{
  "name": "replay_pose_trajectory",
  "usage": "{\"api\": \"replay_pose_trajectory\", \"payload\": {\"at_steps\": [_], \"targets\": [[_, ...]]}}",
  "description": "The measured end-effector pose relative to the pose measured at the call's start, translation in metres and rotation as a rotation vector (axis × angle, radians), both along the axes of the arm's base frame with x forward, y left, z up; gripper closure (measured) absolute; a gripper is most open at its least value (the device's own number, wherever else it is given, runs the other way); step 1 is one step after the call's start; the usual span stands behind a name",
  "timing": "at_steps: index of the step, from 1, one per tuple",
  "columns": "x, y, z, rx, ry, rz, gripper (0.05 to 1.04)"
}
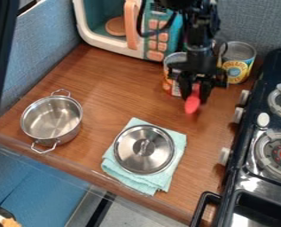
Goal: Put the red spoon between the silver pan and the silver lid
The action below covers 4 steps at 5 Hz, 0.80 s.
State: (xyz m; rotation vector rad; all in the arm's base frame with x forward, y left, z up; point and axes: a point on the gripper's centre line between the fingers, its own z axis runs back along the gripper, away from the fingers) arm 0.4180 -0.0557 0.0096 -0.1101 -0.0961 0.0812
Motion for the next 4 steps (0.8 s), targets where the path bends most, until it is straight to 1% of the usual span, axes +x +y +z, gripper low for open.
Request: {"api": "replay_pose_trajectory", "payload": {"at_steps": [1, 2, 3, 4], "targets": [[0.003, 0.007, -0.010, -0.020, 0.015, 0.057, 0.677], [0.003, 0.010, -0.011, 0.002, 0.010, 0.059, 0.677], [-0.010, 0.017, -0.017, 0.023, 0.026, 0.073, 0.677], [-0.023, 0.032, -0.003, 0.049, -0.001, 0.107, 0.677]]}}
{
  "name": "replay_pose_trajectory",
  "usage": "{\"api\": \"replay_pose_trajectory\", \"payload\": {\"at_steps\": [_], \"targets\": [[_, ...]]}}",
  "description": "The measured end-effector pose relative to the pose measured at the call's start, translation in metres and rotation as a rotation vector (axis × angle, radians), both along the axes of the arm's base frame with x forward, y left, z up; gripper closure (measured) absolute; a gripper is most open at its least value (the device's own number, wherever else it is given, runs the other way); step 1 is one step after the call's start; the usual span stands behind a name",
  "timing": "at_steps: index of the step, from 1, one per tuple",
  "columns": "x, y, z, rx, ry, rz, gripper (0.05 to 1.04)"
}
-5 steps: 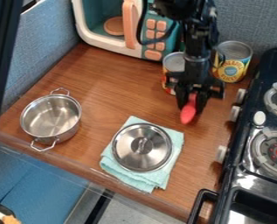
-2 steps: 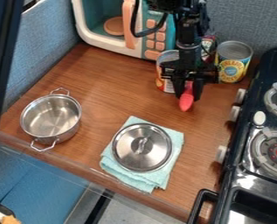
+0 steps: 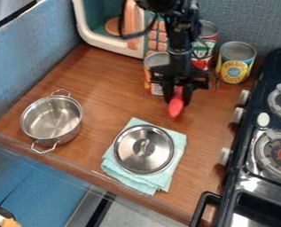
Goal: Put the red spoon between the silver pan and the silver lid
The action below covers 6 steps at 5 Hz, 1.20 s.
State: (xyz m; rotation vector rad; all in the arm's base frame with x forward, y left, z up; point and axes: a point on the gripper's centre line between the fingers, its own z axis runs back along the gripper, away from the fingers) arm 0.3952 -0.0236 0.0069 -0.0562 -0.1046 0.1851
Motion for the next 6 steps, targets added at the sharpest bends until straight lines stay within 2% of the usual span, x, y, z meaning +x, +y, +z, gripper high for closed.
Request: {"api": "replay_pose_trajectory", "payload": {"at_steps": [2, 4, 5, 6], "targets": [[-0.020, 0.041, 0.005, 0.031, -0.001, 0.084, 0.677], [-0.028, 0.107, 0.011, 0.021, 0.039, 0.147, 0.677], [-0.035, 0.132, 0.003, -0.005, 0.091, 0.114, 0.677], [-0.038, 0.145, 0.004, -0.023, 0.116, 0.089, 0.677]]}}
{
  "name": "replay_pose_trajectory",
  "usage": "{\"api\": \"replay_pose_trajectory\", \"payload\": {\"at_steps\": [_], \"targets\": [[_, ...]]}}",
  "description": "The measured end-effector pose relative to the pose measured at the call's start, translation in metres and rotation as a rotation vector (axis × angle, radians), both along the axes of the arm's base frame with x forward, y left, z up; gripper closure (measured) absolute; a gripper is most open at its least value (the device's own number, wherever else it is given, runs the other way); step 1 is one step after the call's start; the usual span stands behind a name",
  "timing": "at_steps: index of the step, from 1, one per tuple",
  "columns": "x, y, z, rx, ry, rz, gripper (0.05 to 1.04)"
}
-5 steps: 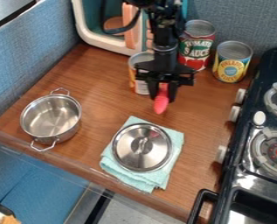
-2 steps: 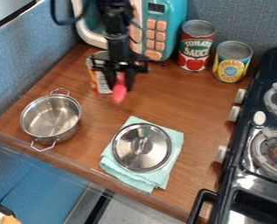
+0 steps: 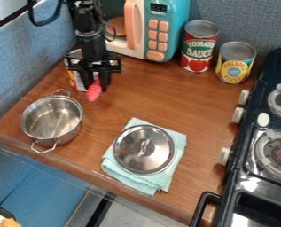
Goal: Put the red spoon between the silver pan and the silver lid
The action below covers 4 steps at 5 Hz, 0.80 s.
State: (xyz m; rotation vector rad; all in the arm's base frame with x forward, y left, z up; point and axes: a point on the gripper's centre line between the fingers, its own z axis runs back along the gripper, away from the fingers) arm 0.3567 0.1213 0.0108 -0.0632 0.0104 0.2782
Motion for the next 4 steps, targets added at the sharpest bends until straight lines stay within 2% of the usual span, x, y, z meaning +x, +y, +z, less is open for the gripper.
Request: {"api": "replay_pose_trajectory", "payload": {"at_steps": [1, 2, 3, 4], "targets": [[0.002, -0.008, 0.000, -0.012, 0.001, -0.062, 0.677], [0.006, -0.048, -0.006, -0.011, 0.011, -0.200, 0.677], [0.005, -0.077, -0.013, 0.017, 0.010, -0.303, 0.677], [0.004, -0.071, -0.015, 0.054, -0.003, -0.308, 0.677]]}}
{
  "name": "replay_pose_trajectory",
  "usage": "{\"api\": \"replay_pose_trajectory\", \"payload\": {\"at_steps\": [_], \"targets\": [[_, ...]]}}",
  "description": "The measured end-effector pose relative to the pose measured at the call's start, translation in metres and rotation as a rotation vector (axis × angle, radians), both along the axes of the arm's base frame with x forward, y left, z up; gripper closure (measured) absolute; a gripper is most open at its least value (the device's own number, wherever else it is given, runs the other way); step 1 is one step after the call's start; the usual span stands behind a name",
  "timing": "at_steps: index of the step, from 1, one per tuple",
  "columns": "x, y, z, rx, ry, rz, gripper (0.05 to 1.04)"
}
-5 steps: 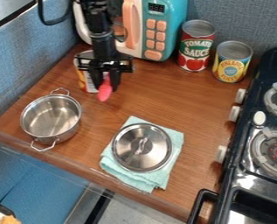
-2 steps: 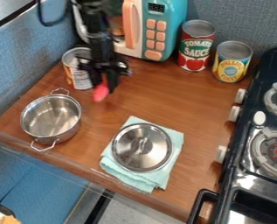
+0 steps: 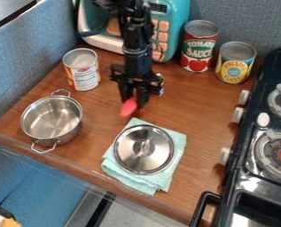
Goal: Put the red spoon between the silver pan and the silver lid
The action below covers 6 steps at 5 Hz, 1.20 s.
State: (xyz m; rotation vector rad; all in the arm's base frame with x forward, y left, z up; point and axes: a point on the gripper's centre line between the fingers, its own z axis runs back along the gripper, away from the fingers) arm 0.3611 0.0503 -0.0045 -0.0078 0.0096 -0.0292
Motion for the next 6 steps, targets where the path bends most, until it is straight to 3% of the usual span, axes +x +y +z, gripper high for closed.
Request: {"api": "replay_pose_trajectory", "payload": {"at_steps": [2, 3, 4, 5, 6], "targets": [[-0.008, 0.026, -0.005, 0.015, -0.004, 0.029, 0.677], [-0.010, 0.027, -0.005, 0.020, -0.003, 0.016, 0.609], [-0.012, 0.025, -0.004, 0.005, 0.013, 0.015, 0.304], [-0.014, 0.023, -0.005, 0.015, 0.031, 0.007, 0.086], [-0.015, 0.014, 0.014, 0.041, 0.010, -0.026, 0.082]]}}
